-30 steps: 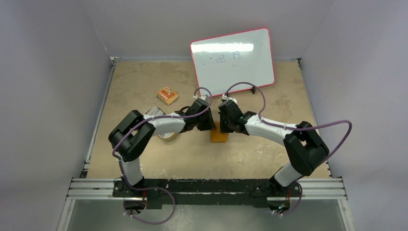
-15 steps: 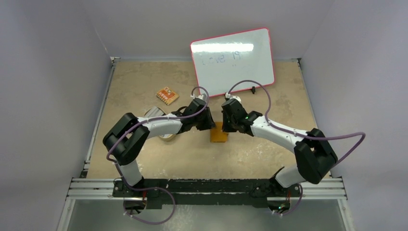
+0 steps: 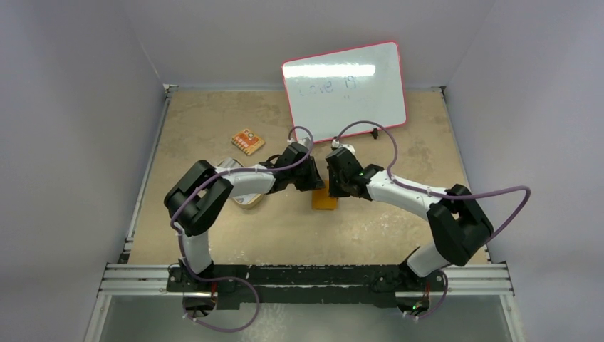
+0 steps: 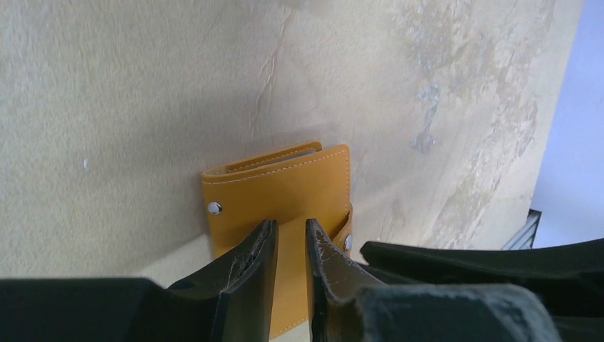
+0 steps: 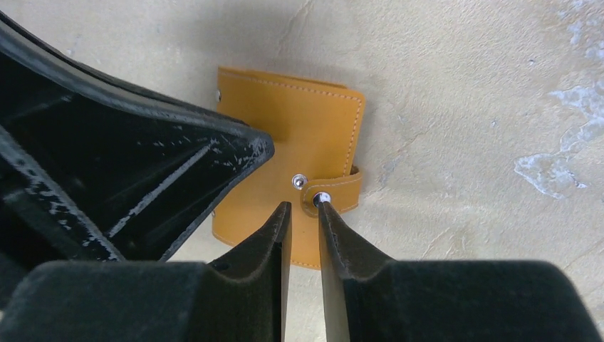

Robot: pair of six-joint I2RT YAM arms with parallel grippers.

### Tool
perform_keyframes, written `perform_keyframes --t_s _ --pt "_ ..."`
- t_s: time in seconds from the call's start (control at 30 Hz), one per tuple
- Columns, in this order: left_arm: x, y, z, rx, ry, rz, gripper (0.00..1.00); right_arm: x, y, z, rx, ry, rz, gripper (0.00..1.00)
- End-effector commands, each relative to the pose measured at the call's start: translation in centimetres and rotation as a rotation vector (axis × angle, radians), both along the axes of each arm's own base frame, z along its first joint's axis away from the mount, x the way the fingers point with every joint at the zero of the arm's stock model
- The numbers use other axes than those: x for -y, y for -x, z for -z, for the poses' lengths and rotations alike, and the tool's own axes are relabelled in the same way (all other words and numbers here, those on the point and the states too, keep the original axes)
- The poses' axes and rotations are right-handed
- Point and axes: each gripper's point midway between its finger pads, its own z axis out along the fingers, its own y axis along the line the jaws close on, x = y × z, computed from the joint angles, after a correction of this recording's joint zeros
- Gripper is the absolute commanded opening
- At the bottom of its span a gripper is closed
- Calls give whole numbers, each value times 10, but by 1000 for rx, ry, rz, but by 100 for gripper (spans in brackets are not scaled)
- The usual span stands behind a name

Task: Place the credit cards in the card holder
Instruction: Close the card holder at the center of the board.

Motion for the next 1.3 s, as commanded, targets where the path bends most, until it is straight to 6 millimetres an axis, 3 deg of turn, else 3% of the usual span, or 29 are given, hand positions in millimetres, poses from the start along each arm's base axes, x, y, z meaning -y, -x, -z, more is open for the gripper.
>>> perform_keyframes --t_s 0.0,0.3,0.5,0.9,1.07,1.27 --pt "-1 -7 9 3 -49 6 20 0 -9 0 24 28 15 23" --pt "-9 -6 14 4 -77 -13 20 2 -12 11 18 62 20 22" --pt "-9 -5 16 2 -75 -13 19 -13 -5 5 7 -38 -43 22" --pt "-12 1 29 -20 -92 -25 19 -4 -5 2 7 -113 -10 21" --pt "-10 3 28 -20 -88 -22 19 2 -6 -9 27 -190 1 20" --pt "-5 5 26 -17 -85 -12 19 7 -7 -5 4 -257 3 18"
